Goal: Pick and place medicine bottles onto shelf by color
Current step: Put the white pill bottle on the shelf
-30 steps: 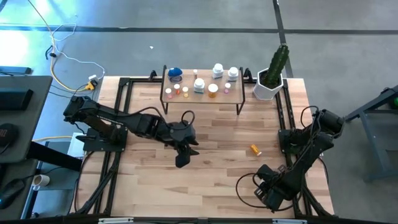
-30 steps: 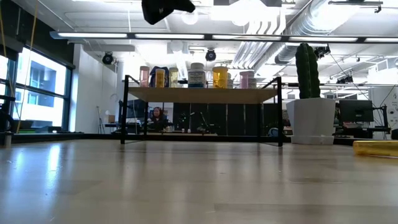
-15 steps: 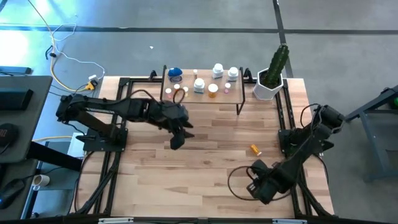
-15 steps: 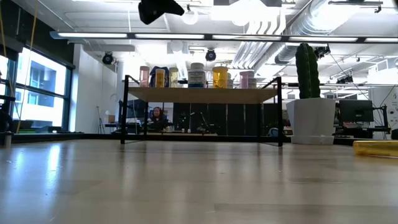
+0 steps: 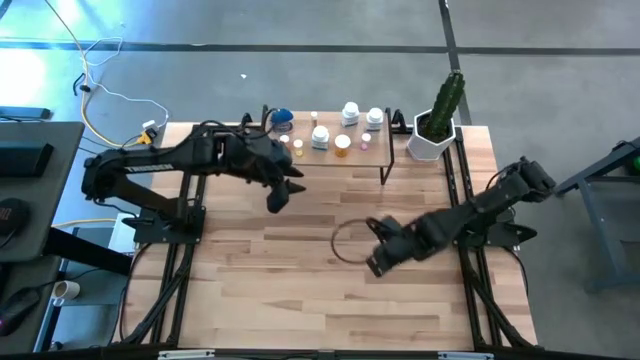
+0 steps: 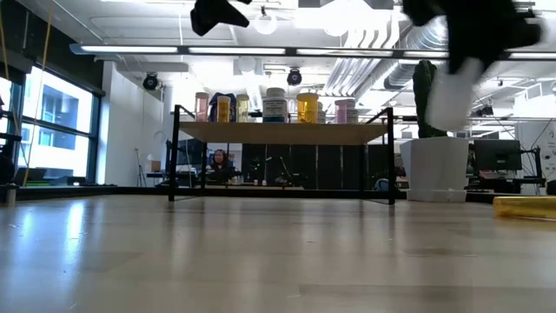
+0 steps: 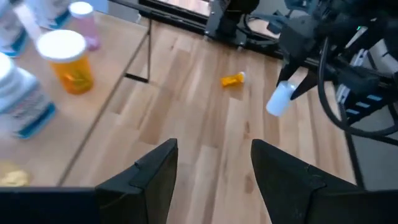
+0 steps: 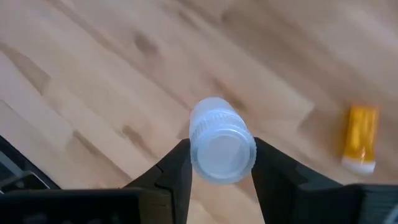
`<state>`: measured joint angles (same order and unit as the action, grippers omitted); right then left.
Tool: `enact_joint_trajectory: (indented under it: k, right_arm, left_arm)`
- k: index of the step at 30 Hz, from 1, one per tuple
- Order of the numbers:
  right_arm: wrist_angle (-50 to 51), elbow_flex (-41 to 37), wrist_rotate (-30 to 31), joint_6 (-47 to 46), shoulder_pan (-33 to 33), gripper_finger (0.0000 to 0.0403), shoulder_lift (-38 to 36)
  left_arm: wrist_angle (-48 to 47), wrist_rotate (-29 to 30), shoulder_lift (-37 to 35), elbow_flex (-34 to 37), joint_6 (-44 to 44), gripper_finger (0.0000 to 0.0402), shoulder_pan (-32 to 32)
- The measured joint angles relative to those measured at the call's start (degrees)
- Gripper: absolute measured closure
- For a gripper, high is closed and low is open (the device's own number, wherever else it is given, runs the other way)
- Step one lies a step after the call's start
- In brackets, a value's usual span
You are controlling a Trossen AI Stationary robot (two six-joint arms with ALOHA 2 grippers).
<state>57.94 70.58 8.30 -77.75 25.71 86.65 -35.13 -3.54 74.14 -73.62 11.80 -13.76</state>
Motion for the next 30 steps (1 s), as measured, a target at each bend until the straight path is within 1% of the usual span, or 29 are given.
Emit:
enact_joint_trajectory:
  k: [7, 13, 22, 26, 30]
  right_arm:
    - [2.53, 6.07, 1.05, 12.74, -12.14, 0.0279, 0.0]
    - [2.87, 11.33, 1.1, 22.5, -21.42, 0.0279, 0.0]
    - [7.94, 20.49, 1.13, 32.37, -30.68, 0.0279, 0.0]
    - [11.36, 24.87, 2.73, 37.24, -34.08, 0.0279, 0.0]
    - [14.02, 28.61, 2.94, 42.7, -37.66, 0.0279, 0.0]
  left_arm:
    - [-2.63, -0.36, -0.93, 0.02, -4.27, 0.0206, -4.04]
    - [-5.49, -0.36, -0.86, 0.02, -7.83, 0.0206, -5.97]
    - [-7.73, -0.37, -0.86, 0.04, -11.36, 0.0206, -6.58]
    - [-7.98, -0.36, -0.86, 0.04, -11.53, 0.0206, -6.58]
    - [-7.99, -0.35, -0.86, 0.04, -11.49, 0.0206, -6.58]
